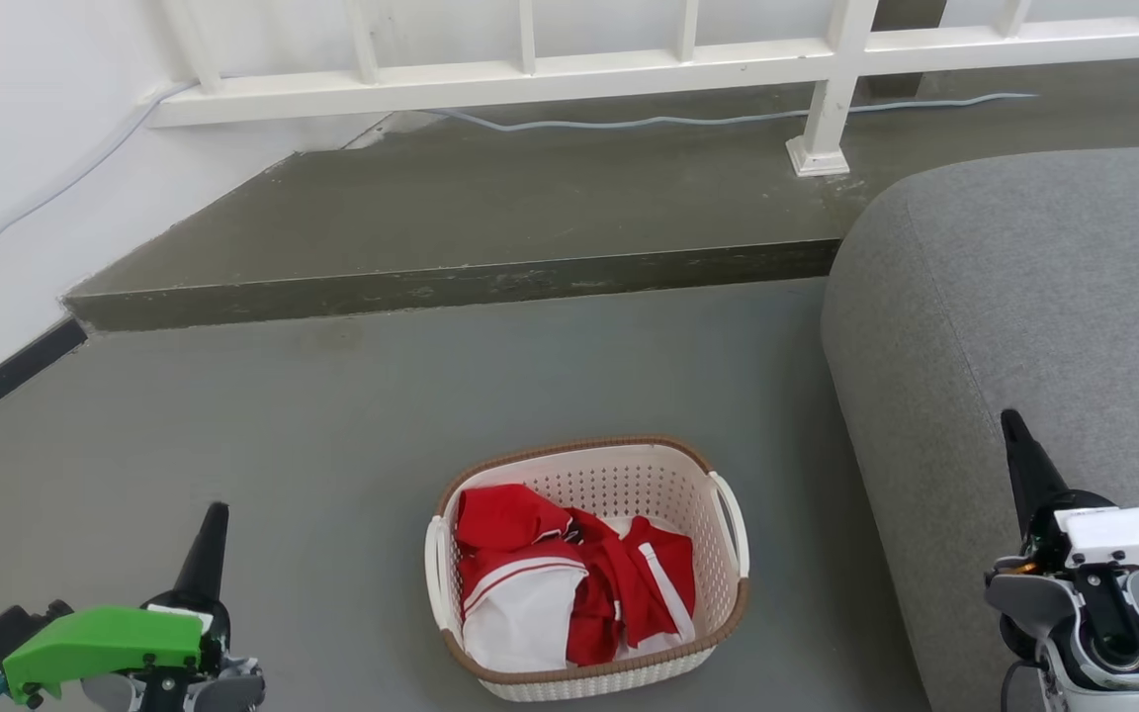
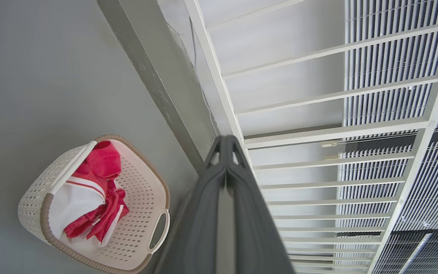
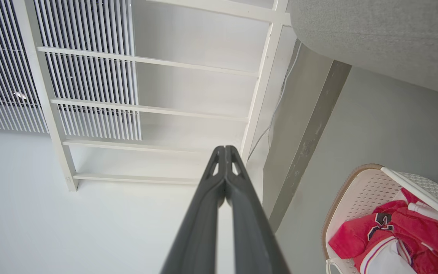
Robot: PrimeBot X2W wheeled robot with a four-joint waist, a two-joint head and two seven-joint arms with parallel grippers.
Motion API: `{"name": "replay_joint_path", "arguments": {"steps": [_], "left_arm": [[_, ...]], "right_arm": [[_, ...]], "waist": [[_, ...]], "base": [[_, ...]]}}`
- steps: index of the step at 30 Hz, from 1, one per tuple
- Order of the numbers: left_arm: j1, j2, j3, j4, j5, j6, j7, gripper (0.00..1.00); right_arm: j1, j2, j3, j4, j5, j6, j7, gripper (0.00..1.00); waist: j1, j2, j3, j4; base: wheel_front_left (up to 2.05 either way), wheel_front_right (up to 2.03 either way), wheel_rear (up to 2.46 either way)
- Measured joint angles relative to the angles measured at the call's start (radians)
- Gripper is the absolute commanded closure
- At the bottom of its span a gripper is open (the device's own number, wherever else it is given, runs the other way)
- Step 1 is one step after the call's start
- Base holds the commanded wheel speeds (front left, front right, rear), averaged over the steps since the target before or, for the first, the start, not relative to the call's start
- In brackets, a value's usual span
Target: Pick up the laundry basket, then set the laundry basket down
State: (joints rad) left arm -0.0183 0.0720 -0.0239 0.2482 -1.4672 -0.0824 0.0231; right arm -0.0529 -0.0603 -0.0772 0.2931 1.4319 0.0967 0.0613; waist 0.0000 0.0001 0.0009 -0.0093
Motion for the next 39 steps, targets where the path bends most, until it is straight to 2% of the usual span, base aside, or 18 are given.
{"name": "replay_joint_path", "arguments": {"steps": [14,39], "left_arm": [[-0.026,0.000,0.043,0.016,-0.174,-0.036,0.038,1.00],[-0.033,0.000,0.048,0.026,-0.183,-0.037,0.039,1.00]], "right_arm": [[-0.002,0.020,-0.055,-0.006,0.166,0.019,0.046,1.00],[-0.005,0.021,-0.057,-0.007,0.170,0.022,0.047,1.00]], "waist": [[0.0000,0.0000,0.002,0.009],[0.0000,0.0000,0.002,0.009]], "base": [[0.00,0.00,0.00],[0.00,0.00,0.00]]}}
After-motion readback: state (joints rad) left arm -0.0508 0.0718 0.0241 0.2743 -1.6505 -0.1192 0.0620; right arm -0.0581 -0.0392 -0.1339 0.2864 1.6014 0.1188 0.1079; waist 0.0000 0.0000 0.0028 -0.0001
